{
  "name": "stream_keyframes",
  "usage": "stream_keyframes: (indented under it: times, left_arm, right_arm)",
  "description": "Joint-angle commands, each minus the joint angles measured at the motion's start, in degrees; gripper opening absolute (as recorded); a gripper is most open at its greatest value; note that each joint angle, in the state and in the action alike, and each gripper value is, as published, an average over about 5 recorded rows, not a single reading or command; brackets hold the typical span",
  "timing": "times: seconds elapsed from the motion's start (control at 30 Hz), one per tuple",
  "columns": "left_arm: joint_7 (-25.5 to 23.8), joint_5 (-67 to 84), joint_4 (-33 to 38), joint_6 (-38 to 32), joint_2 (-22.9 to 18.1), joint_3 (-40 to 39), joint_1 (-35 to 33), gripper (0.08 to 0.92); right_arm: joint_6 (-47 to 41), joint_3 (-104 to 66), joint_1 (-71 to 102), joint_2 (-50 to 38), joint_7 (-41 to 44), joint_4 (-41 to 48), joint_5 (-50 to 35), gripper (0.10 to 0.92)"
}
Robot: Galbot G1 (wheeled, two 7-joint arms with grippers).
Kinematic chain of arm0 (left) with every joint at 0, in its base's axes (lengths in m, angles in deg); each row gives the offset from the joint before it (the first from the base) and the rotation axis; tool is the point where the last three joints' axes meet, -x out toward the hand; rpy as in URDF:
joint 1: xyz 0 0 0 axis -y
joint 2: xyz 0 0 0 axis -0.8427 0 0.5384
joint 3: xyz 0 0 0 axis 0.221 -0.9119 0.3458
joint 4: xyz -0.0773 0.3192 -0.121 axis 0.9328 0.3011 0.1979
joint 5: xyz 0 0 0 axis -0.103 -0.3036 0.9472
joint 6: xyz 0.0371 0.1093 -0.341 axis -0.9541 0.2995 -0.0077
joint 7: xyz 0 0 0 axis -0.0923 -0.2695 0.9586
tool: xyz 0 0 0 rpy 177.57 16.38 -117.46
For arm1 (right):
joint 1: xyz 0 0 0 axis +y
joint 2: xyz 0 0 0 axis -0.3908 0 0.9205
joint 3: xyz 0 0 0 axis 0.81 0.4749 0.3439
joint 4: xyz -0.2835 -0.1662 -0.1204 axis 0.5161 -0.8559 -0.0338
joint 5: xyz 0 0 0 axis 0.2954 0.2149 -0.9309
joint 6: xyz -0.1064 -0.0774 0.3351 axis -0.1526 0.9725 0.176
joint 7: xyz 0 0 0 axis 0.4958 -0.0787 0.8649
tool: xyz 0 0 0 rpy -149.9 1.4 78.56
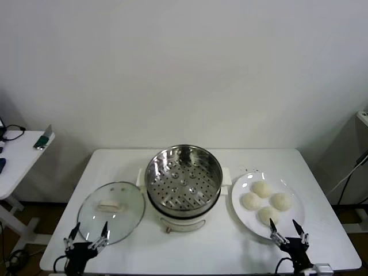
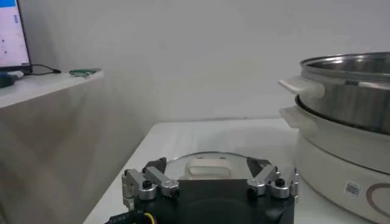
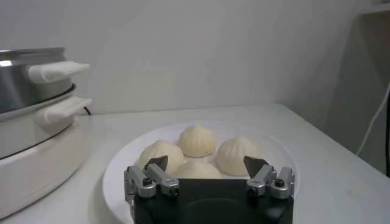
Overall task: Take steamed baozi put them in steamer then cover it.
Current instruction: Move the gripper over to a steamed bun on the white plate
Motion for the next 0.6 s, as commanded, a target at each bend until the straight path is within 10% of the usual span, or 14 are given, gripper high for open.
stream_keyframes:
  times: [0.03,0.37,0.6]
  left_arm:
    - [0.0,-0.1,0.0,0.0,0.1,-0.1,0.0,0.823]
    - [-0.1,-0.2,0.2,-0.2,0.1,-0.6,0.1,0.823]
    - [-0.2,-0.2,0.3,-0.2,0.2,-0.6,0.3,0.823]
  right_arm:
    - [-13.2,0.0,-16.6,-6.5,1.9,3.1,3.0,0.823]
    - [-27.3,21.6,-48.0,-28.2,25.3,15.2,9.6,0.823]
    - [-10.5,51.5,-73.4,-41.9,56.7,24.7,20.9,0.823]
